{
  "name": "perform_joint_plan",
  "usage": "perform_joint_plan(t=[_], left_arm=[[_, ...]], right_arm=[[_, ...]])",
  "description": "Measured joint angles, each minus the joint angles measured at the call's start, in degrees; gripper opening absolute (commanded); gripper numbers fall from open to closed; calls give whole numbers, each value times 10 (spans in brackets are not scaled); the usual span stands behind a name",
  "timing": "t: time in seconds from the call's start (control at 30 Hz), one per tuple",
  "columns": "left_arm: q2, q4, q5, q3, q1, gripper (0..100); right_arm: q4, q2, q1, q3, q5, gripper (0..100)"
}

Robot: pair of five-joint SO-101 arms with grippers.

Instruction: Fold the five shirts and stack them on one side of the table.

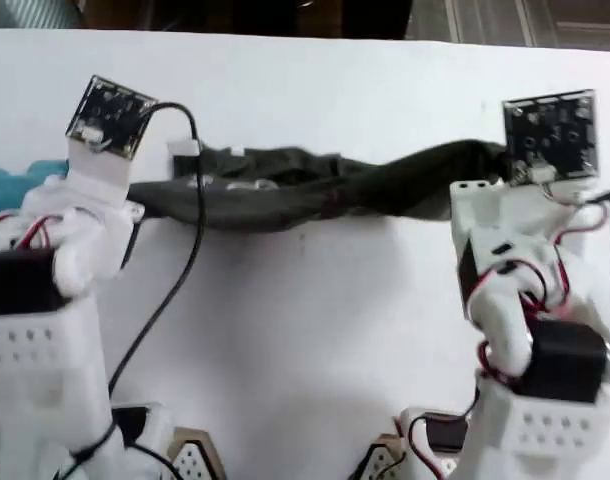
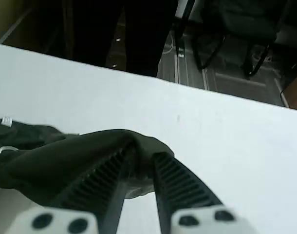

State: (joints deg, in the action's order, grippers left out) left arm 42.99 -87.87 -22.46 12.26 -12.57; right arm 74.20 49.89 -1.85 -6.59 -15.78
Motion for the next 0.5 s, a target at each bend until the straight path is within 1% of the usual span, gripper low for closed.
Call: perform_joint_plan(t=[0.1, 0.27, 0.37, 0.5], left_arm=[[25, 0, 0, 48, -1, 24], [31, 11, 0, 173, -1, 24], [31, 43, -17, 257, 0, 24], [31, 80, -53, 348, 0, 24]], right_arm=[[25, 0, 0, 44, 0, 19], [56, 1, -39, 62, 0, 19], [58, 2, -55, 31, 0, 19], [58, 1, -61, -50, 0, 19]])
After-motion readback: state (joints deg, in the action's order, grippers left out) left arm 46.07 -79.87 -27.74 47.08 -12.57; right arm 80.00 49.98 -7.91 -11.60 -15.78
